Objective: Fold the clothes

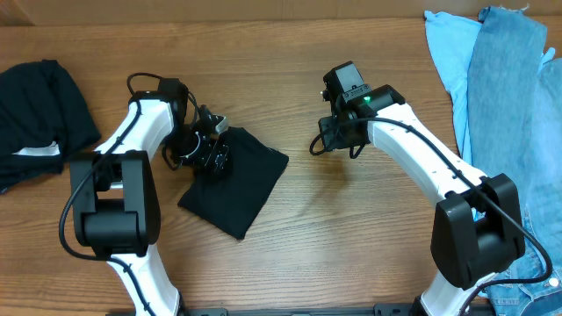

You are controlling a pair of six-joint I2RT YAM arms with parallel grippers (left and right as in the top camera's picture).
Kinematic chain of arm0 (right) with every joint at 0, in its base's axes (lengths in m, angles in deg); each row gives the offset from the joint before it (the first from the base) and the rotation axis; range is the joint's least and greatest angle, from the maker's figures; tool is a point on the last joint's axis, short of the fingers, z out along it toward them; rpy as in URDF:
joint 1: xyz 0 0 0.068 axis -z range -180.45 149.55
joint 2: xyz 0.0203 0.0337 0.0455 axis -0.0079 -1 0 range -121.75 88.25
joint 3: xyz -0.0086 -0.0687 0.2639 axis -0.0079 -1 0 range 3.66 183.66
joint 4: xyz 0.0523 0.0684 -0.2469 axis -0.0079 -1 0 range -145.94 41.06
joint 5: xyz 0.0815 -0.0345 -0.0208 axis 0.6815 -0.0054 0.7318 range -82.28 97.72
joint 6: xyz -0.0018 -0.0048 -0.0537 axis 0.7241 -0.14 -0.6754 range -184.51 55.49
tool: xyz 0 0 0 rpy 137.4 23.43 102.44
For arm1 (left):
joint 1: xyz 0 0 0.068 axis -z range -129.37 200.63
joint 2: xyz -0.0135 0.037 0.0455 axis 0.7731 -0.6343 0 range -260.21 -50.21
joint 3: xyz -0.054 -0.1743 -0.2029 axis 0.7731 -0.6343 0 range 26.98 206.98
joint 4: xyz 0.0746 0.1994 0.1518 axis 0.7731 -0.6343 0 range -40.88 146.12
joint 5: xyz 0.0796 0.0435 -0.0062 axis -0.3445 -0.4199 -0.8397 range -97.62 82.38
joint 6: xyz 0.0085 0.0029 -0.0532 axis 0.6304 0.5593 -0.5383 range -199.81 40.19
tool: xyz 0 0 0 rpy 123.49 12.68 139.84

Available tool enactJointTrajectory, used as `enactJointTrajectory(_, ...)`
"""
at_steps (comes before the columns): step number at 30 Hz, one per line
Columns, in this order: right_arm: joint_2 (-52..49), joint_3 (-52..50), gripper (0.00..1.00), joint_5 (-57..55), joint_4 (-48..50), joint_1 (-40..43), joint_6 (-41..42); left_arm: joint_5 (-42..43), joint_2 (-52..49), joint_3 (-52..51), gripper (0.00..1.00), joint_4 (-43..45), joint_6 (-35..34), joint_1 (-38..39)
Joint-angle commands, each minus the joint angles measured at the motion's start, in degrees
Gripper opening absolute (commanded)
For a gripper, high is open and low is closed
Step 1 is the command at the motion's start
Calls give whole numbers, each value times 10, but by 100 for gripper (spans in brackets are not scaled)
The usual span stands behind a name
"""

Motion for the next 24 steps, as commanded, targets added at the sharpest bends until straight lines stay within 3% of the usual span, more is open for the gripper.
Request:
enactJointTrajectory(1,7,7,52,-1,1,-1,10,14,-7,-54,69,32,-19,-1)
enactJointTrajectory(4,7,7,52,-1,-3,-1,10,14,-7,-71,38,44,-22,-6)
enactJointTrajectory(9,7,7,52,-1,-3,-1,11,14,-7,-71,26,55,-33,-14)
enactJointTrajectory(12,7,7,52,-1,-3,-1,10,22,-7,-68,4,64,-55,-14)
enactJointTrajectory(14,7,7,52,-1,-4,-1,11,7,-3,-58,4,62,-72,-16)
enactJointTrajectory(16,7,7,52,-1,-6,-1,10,-7,-1,-42,4,68,-130,-32)
enactJointTrajectory(21,7,7,52,-1,-8,-1,10,51,-1,-18,4,61,-153,-66)
enactJointTrajectory(24,7,7,52,-1,-8,-1,11,-37,-1,-19,4,62,-319,-74)
